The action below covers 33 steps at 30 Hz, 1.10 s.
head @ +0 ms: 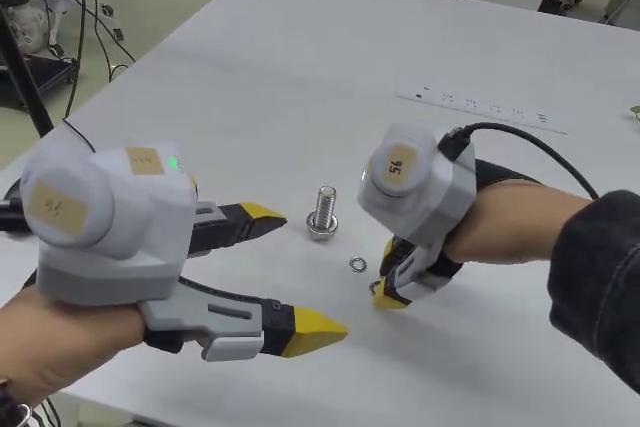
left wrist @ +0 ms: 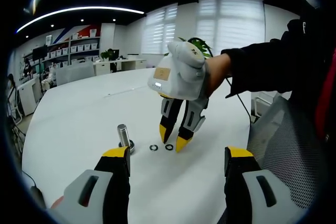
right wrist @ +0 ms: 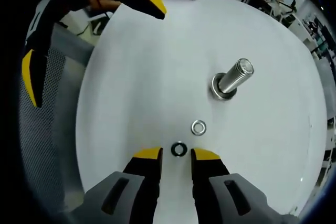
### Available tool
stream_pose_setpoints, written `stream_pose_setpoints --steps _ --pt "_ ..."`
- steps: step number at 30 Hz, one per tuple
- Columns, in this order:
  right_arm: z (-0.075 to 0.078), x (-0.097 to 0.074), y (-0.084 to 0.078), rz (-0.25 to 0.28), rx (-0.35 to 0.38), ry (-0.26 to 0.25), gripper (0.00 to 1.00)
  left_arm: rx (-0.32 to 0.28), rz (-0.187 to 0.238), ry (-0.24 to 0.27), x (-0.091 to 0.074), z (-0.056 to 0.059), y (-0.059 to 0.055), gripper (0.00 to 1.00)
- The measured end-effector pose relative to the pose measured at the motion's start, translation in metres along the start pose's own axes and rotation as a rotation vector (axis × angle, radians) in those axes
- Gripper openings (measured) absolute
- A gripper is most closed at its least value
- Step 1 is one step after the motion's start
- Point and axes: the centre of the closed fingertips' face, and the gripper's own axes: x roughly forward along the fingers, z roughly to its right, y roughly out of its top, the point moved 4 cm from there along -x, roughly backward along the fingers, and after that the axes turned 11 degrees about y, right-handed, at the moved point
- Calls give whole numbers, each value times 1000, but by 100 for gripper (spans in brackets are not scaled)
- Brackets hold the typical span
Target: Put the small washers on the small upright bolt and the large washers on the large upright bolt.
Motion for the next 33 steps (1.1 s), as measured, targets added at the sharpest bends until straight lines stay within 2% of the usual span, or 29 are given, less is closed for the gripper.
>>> stream_pose_setpoints --steps 13,33 --pt "2 1 0 7 1 7 20 -2 3 -1 0 0 0 72" --pt "0 1 1 -11 -28 1 14 -4 6 -1 0 1 1 72"
